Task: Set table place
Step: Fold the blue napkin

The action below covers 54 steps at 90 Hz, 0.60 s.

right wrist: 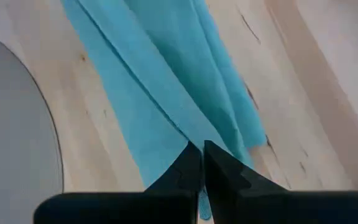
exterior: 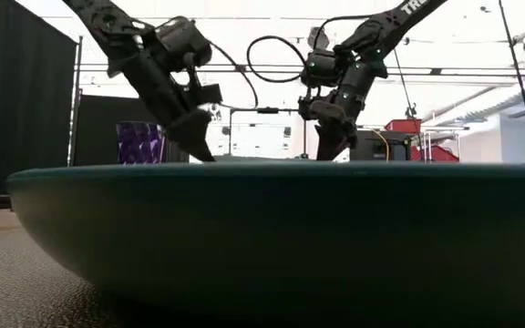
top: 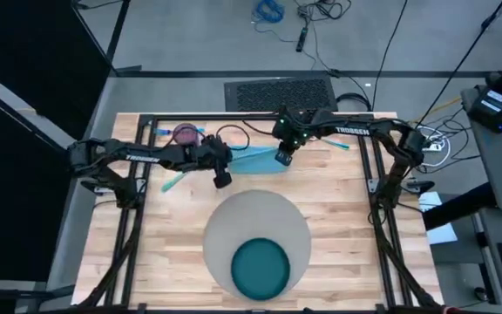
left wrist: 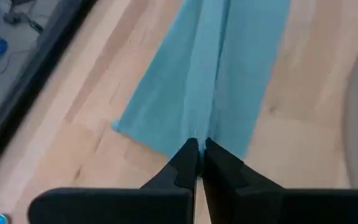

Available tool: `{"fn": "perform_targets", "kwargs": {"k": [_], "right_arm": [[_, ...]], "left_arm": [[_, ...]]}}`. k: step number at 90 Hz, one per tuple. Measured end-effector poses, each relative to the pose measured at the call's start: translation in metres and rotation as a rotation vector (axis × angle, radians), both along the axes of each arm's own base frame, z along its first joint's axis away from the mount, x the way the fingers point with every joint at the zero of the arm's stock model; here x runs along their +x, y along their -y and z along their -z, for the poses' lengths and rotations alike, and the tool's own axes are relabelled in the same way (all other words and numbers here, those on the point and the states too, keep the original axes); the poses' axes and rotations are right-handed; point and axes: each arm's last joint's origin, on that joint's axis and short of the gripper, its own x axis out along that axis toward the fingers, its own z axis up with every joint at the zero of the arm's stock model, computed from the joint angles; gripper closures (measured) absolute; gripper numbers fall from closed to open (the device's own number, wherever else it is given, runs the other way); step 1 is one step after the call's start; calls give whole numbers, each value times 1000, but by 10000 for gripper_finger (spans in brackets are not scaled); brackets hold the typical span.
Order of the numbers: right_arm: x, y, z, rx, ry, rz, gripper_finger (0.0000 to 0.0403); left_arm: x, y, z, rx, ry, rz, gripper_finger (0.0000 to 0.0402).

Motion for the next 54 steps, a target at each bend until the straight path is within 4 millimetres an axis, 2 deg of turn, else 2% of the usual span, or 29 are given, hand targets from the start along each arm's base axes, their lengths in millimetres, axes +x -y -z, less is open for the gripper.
{"fn": "perform_targets", "kwargs": {"k": [14,33,54], "right_arm": [[3,-14,1,32,-29,-1,403],[1,-28,2,28,-120,39,403],[-1,-19,1,-6,-120,101,403]], "left_arm": [[2,-2,6,9,-17,23,401],[6,-2,2,21,23,47,401],[7,-7,0,29,42,35,401]]}}
